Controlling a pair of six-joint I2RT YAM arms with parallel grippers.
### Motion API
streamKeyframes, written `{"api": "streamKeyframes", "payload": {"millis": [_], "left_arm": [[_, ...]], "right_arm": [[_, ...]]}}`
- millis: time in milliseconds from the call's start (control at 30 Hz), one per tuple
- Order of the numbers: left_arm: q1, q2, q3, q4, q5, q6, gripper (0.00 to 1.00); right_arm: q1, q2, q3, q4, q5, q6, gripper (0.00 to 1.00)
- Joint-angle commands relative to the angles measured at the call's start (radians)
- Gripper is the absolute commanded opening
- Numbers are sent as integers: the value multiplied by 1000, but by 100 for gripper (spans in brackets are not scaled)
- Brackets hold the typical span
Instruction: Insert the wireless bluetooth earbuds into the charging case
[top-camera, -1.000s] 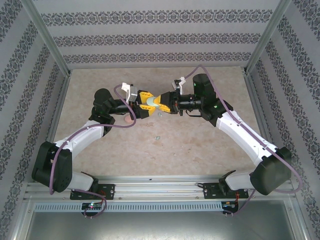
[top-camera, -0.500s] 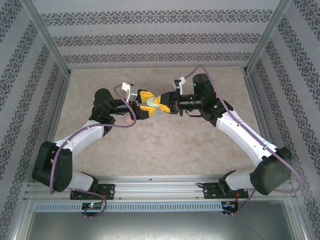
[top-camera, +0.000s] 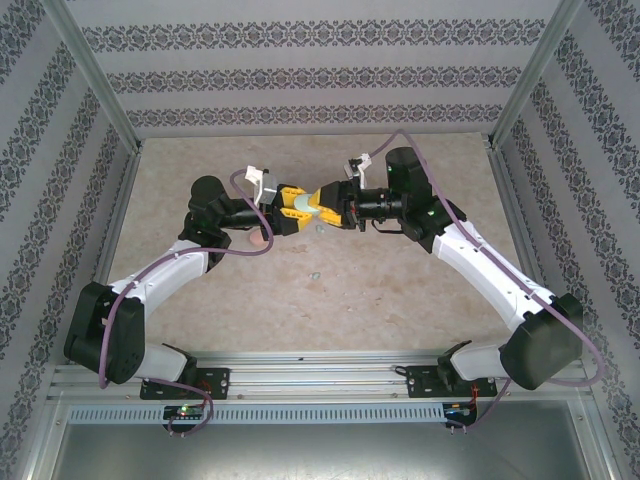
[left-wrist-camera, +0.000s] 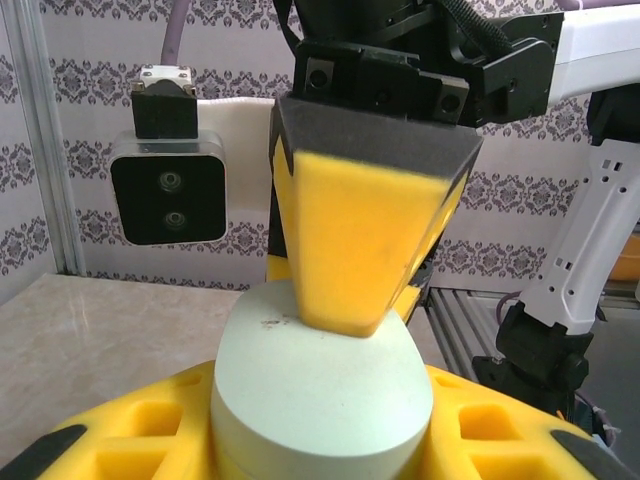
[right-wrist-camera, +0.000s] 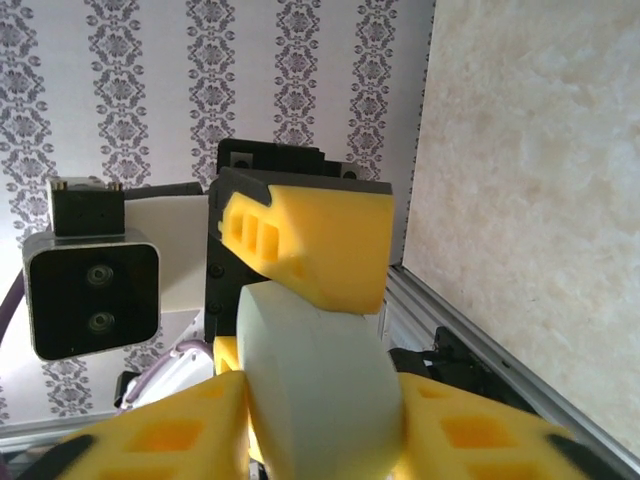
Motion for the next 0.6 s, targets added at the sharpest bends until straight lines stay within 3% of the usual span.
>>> {"api": "streamKeyframes", "payload": {"millis": [0, 167, 333, 433, 567], "left_arm": [[-11, -5, 37, 17, 26, -32, 22], [-1, -11, 31, 81, 54, -151, 17], [8, -18, 16, 164, 87, -293, 14], [9, -39, 10, 147, 104, -314, 14], [10, -79, 5, 64, 121, -287, 13]], "right_arm": [[11, 1, 26, -6, -30, -64, 52], [-32, -64, 45, -68, 15, -199, 61], [-38, -140, 122, -278, 161, -523, 67], [-15, -160, 154, -366, 236, -712, 70], [23, -168, 168, -390, 231, -909, 71]]}}
